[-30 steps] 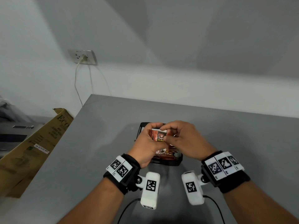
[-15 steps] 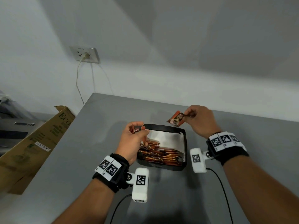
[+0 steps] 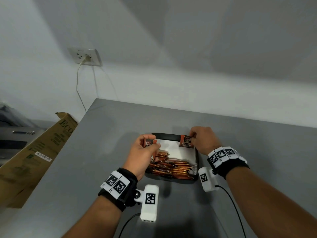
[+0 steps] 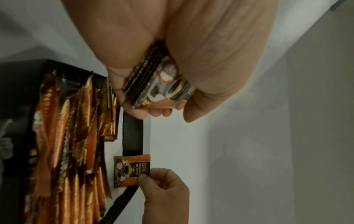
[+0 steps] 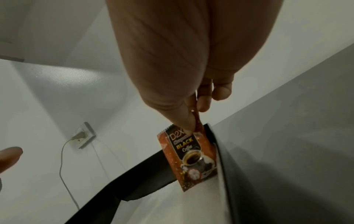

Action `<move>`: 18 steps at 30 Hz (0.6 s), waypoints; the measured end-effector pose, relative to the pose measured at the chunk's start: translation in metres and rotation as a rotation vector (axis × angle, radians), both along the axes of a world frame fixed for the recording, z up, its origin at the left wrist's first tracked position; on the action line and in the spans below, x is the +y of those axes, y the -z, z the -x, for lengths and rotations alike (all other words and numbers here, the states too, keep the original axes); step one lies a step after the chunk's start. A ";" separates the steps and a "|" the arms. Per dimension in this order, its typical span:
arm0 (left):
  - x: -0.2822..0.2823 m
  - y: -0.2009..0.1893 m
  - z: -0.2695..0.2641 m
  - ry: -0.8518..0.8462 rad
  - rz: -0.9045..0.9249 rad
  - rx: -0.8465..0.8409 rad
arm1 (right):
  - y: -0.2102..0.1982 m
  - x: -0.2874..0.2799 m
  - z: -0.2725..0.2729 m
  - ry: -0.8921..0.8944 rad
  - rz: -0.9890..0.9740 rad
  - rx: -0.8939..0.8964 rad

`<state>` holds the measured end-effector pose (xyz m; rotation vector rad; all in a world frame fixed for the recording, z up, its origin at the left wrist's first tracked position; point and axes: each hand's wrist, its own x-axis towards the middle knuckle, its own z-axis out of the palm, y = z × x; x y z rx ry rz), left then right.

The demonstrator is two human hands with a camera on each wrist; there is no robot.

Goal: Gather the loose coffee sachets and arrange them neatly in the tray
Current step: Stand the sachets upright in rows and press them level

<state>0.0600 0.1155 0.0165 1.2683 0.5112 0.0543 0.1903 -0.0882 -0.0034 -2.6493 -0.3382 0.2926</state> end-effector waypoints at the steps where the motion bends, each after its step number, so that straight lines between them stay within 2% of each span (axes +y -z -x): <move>1: 0.000 0.000 0.000 0.004 0.003 0.004 | 0.001 -0.001 0.000 0.001 0.006 -0.003; 10: 0.000 -0.004 0.000 0.055 0.104 0.039 | 0.003 -0.003 -0.001 -0.015 0.021 -0.028; 14: -0.002 -0.004 0.000 0.104 0.035 0.027 | 0.001 -0.007 0.000 -0.006 -0.001 -0.021; 18: -0.005 0.000 -0.004 0.143 -0.061 0.001 | -0.019 -0.008 0.006 -0.003 -0.117 -0.100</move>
